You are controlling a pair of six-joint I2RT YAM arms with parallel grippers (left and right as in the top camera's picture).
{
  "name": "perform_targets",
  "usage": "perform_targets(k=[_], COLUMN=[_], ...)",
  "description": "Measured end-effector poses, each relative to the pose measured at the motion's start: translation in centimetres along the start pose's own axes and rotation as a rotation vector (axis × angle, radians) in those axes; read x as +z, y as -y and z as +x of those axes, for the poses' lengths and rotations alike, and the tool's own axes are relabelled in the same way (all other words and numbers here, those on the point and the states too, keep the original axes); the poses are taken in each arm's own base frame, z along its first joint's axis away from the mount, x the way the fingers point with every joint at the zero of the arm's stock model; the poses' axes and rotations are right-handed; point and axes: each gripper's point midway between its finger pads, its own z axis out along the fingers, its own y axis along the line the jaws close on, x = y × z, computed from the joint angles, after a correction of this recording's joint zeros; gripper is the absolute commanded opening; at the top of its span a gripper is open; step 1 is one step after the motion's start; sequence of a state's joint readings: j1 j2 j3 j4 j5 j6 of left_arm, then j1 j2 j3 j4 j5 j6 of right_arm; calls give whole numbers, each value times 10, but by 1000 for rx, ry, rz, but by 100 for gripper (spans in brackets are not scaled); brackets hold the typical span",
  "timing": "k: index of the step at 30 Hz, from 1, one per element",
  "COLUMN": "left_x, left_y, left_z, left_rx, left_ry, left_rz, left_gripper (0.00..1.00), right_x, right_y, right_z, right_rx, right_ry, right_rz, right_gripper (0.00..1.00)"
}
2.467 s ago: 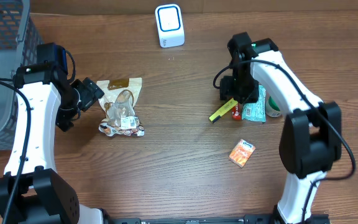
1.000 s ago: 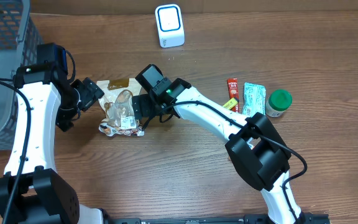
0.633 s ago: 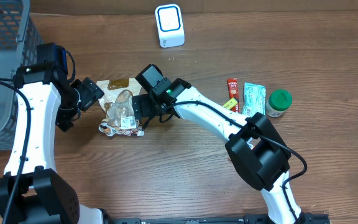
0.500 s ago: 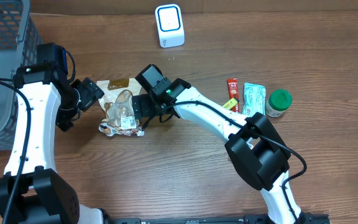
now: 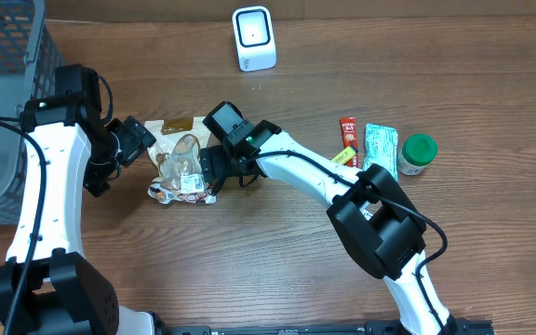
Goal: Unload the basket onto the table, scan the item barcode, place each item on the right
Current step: 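Grasp the snack bag with the right gripper and lift it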
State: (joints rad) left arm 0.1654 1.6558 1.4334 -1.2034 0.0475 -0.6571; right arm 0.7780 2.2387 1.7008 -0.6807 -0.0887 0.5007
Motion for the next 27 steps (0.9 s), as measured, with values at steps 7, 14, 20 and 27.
perform_targets(k=[7,14,20,27], left_x=[0,0,0,0], left_y=[0,0,0,0], left_z=[0,0,0,0], left_rx=[0,0,0,0], left_ry=[0,0,0,0], left_rz=[0,0,0,0], left_gripper=[100,100,100,100], right_x=[0,0,0,-3], right_y=[0,-3,-17,-44], right_z=[0,-3,-11,-27], right_rx=[1,-2,-16,-45], right_ry=[1,13,50,131], right_rz=[-1,-10,-65,-149], right_gripper=[93,92,89,79])
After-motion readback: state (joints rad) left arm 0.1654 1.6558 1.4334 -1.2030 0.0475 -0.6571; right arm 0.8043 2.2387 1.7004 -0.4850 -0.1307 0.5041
